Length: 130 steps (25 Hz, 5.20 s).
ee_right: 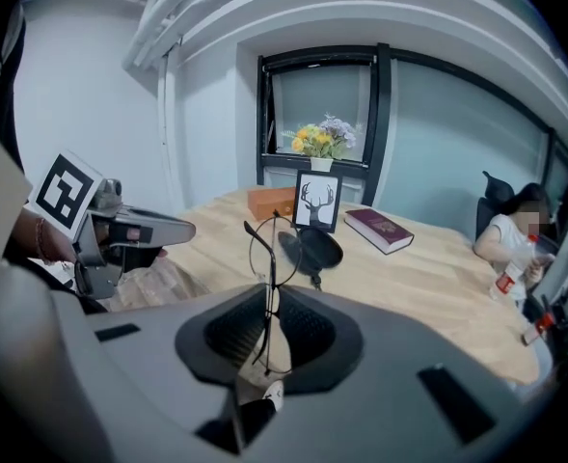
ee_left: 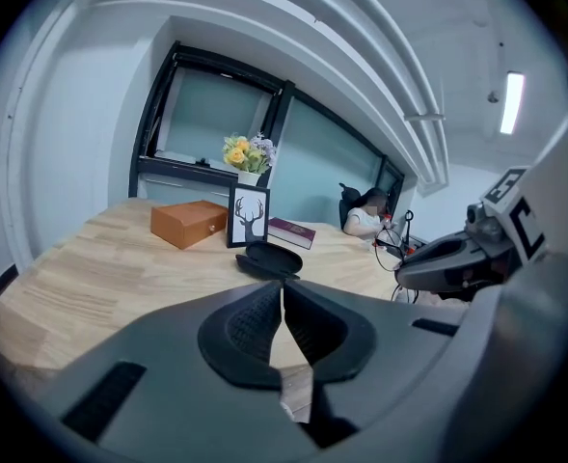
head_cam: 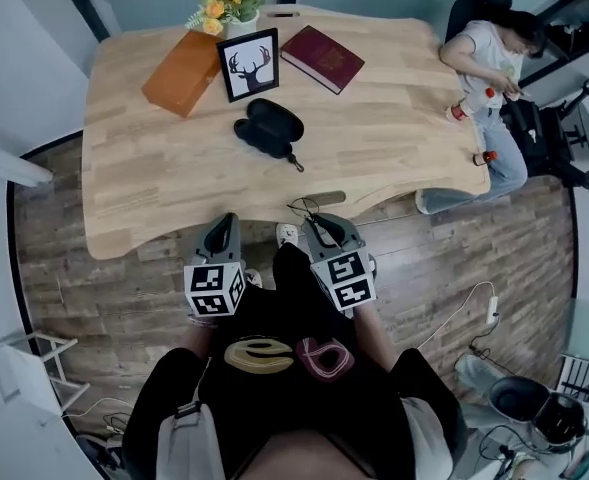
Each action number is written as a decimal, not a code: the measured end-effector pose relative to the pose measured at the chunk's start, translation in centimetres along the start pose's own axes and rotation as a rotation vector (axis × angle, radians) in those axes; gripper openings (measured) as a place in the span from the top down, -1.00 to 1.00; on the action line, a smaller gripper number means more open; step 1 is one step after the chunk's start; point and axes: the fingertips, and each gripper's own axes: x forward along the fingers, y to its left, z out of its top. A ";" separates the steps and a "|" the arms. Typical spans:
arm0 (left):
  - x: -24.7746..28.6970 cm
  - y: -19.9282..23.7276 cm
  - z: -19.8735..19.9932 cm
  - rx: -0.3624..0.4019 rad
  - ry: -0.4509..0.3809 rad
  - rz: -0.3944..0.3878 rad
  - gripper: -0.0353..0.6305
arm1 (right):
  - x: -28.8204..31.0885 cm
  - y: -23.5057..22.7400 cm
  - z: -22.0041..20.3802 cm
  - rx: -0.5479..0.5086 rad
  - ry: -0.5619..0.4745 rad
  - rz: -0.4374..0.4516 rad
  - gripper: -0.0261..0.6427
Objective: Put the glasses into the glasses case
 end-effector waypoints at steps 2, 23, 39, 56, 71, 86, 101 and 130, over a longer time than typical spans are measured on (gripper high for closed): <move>1.0 0.1 0.6 -0.013 -0.004 0.023 0.82 | 1.0 -1.1 0.5 -0.013 0.010 0.024 0.77; 8.0 1.1 4.0 -0.119 -0.039 0.308 0.82 | 11.1 -9.2 6.9 -0.143 0.045 0.311 0.77; 6.4 1.6 2.8 -0.190 -0.058 0.497 0.82 | 17.5 -9.5 8.7 -0.213 0.117 0.432 0.77; 5.8 2.5 2.7 -0.198 -0.047 0.549 0.82 | 23.6 -10.3 9.3 -0.290 0.222 0.401 0.77; 5.7 3.2 2.1 -0.233 -0.035 0.588 0.82 | 26.8 -10.8 7.6 -0.376 0.324 0.353 0.77; 6.0 3.6 1.1 -0.263 -0.011 0.593 0.82 | 28.6 -11.3 7.2 -0.419 0.389 0.330 0.75; 6.7 4.2 1.7 -0.249 -0.010 0.585 0.82 | 30.4 -11.7 6.8 -0.415 0.534 0.299 0.75; 6.9 4.8 2.6 -0.243 -0.044 0.548 0.82 | 26.5 -10.2 9.8 -0.283 0.365 0.426 0.38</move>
